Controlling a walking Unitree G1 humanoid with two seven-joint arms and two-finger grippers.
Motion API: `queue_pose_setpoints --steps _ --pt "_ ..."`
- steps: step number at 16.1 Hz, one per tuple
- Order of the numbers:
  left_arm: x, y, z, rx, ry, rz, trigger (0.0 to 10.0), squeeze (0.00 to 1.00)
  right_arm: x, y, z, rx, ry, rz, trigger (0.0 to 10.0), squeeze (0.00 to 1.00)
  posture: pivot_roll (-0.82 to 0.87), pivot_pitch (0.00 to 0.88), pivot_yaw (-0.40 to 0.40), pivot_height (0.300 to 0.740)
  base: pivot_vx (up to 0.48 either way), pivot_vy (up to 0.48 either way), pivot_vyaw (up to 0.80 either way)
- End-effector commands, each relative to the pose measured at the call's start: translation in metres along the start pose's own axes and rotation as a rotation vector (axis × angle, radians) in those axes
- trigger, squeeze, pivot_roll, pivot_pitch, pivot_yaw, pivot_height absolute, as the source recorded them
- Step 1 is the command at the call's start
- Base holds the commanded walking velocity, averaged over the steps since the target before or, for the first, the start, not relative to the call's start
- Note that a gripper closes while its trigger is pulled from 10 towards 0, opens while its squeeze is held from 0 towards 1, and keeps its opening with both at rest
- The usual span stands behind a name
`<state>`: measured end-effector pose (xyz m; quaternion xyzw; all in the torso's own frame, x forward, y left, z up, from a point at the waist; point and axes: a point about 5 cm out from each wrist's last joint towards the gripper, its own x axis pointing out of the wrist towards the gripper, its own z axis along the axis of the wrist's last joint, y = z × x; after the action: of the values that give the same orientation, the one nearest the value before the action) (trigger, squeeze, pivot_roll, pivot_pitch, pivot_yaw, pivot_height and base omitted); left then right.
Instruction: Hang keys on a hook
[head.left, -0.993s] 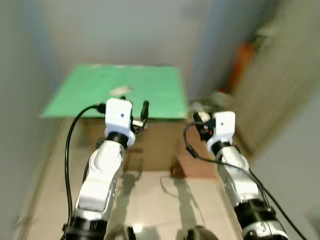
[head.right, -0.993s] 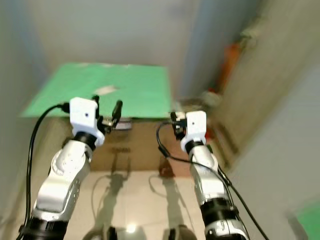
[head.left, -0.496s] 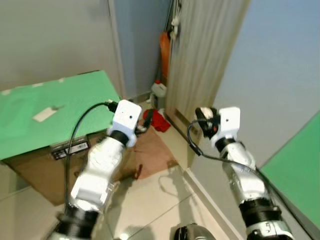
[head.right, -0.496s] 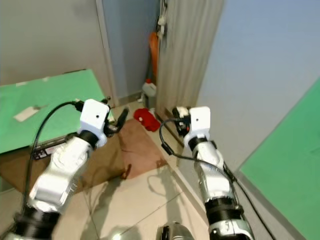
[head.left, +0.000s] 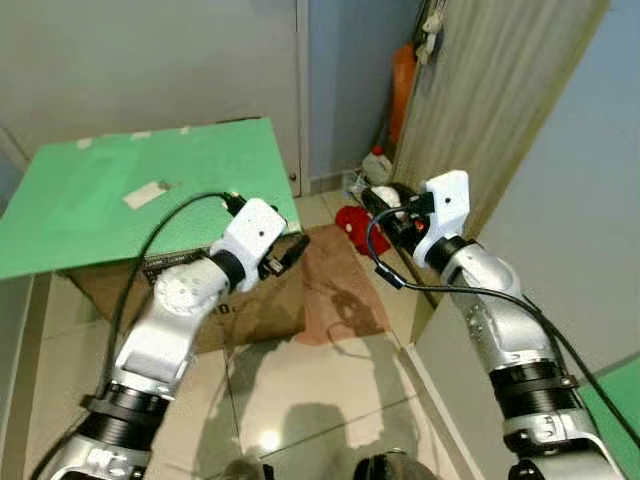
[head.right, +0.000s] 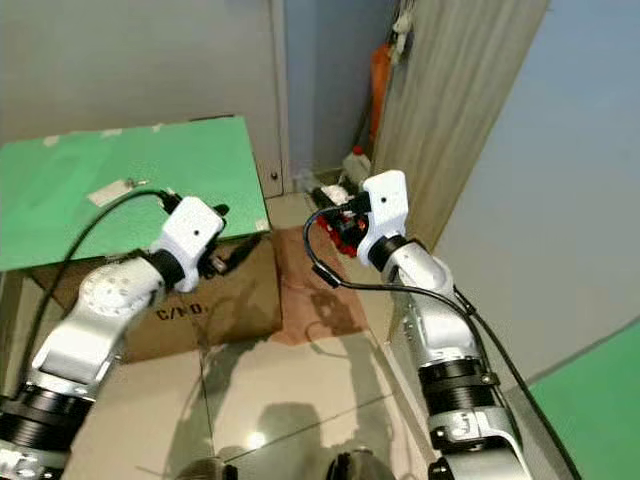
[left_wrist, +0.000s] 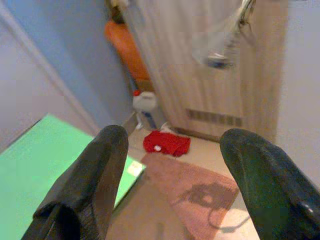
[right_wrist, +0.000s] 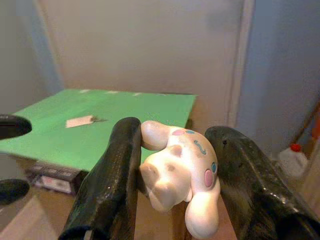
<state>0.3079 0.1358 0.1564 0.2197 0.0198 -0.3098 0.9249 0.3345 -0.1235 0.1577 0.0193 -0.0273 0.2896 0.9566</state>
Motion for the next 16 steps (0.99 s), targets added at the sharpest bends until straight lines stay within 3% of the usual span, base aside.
queue_pose_setpoints --steps 1,4,8,11,16 --pt "-0.001 -0.005 0.009 0.037 -0.037 -0.072 10.0 0.00 0.000 -0.001 0.015 0.006 -0.031 0.056 10.0 0.00 0.07 0.000 -0.014 0.698 0.000 0.000 0.00" --pt "-0.004 -0.012 0.018 0.079 -0.057 -0.180 10.0 0.00 -0.004 -0.006 0.024 -0.018 0.002 0.159 10.0 0.00 0.07 0.000 -0.013 0.698 0.000 0.000 0.00" --pt "-0.007 -0.018 0.021 0.116 -0.057 -0.259 10.0 0.00 -0.005 -0.017 0.030 -0.072 0.029 0.164 10.0 0.00 0.06 0.000 -0.013 0.698 0.000 0.000 0.00" --pt "-0.008 -0.019 0.023 0.138 -0.064 -0.263 10.0 0.00 -0.007 -0.017 0.037 -0.079 0.027 0.195 10.0 0.00 0.07 0.000 -0.020 0.698 0.000 0.000 0.00" --pt "-0.006 -0.017 0.028 0.255 -0.063 -0.218 10.0 0.00 -0.011 -0.018 0.043 -0.115 0.045 0.254 10.0 0.00 0.07 0.000 -0.025 0.698 0.000 0.000 0.00"
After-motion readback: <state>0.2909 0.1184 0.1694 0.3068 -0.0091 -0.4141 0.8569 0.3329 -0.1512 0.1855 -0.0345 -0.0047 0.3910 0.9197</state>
